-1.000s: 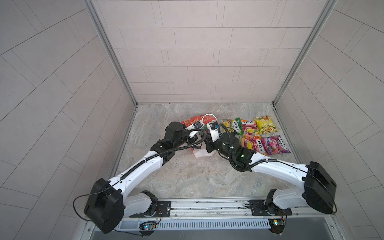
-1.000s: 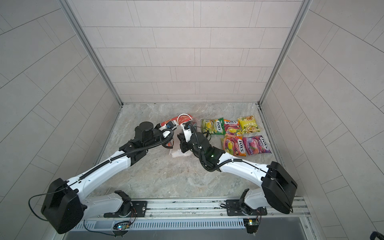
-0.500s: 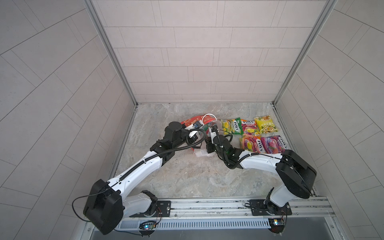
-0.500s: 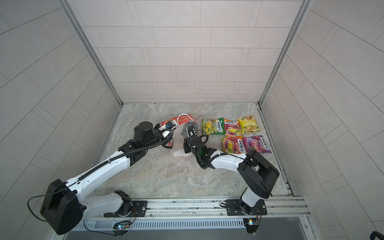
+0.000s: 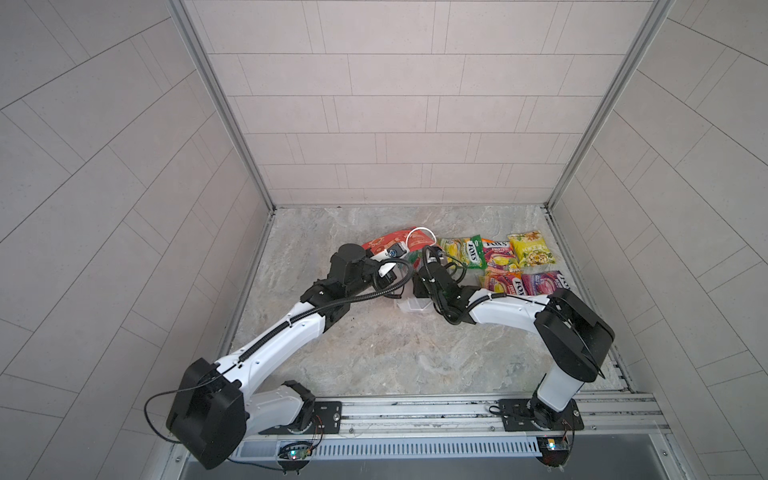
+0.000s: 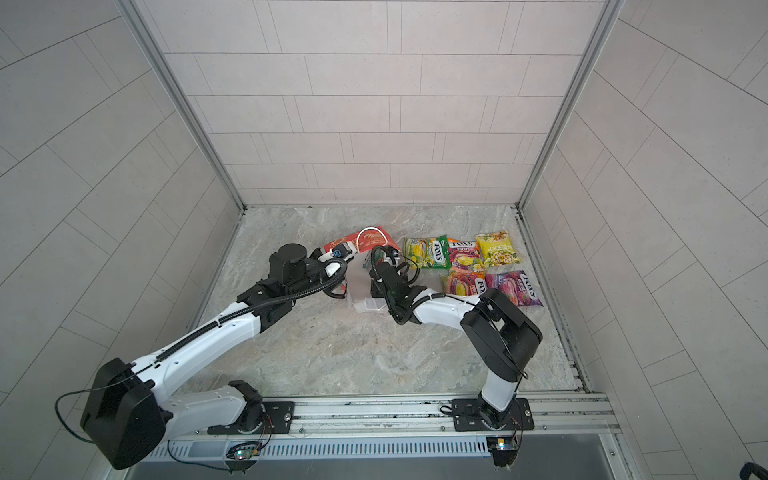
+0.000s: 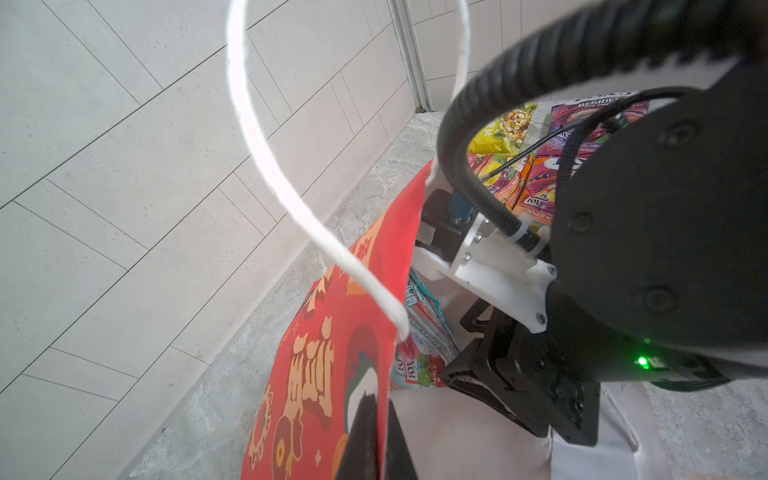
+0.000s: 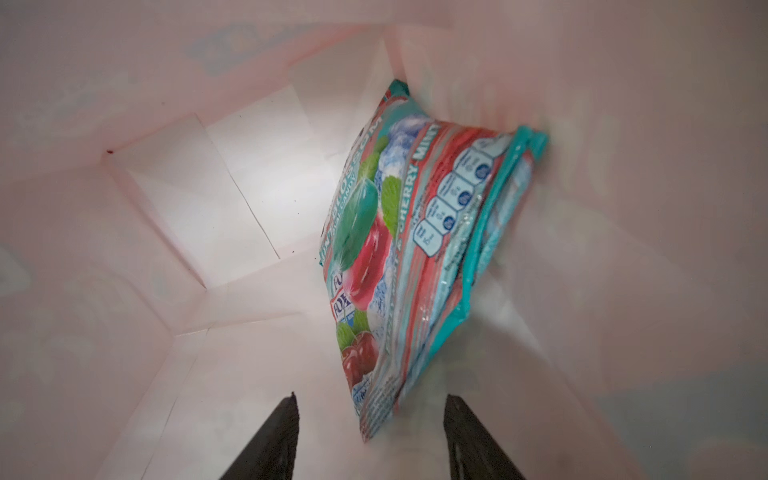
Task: Take the snacks out of the paper bag
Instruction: 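Lower the right gripper into the bag and close on the teal mint packet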
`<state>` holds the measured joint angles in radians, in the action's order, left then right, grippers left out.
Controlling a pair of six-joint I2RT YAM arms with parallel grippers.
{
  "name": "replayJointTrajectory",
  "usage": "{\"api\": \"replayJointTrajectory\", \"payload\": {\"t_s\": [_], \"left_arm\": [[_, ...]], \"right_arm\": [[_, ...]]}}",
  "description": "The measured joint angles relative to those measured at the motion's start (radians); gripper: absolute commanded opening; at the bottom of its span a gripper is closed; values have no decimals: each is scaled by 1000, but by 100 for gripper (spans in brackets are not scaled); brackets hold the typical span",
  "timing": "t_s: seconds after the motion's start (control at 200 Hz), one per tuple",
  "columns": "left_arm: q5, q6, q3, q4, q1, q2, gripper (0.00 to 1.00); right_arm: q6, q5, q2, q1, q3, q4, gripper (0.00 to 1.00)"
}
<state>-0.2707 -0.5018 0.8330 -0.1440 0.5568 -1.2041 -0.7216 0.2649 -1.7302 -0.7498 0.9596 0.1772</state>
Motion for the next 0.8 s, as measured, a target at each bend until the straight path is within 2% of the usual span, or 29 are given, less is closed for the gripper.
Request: {"api": "replayJointTrajectory", "payload": {"t_s": [0.285, 0.52, 0.801], "left_arm": [[-21, 0, 0, 0, 0, 0, 0], [-24, 0, 0, 0, -1, -1, 0], [-24, 5, 0, 0, -1, -1, 0]], "right_arm": [[-104, 76, -79, 0, 35, 24, 60], [-143, 119, -158, 14, 98, 107, 56], [-145, 141, -214, 25, 129, 169, 27]]}}
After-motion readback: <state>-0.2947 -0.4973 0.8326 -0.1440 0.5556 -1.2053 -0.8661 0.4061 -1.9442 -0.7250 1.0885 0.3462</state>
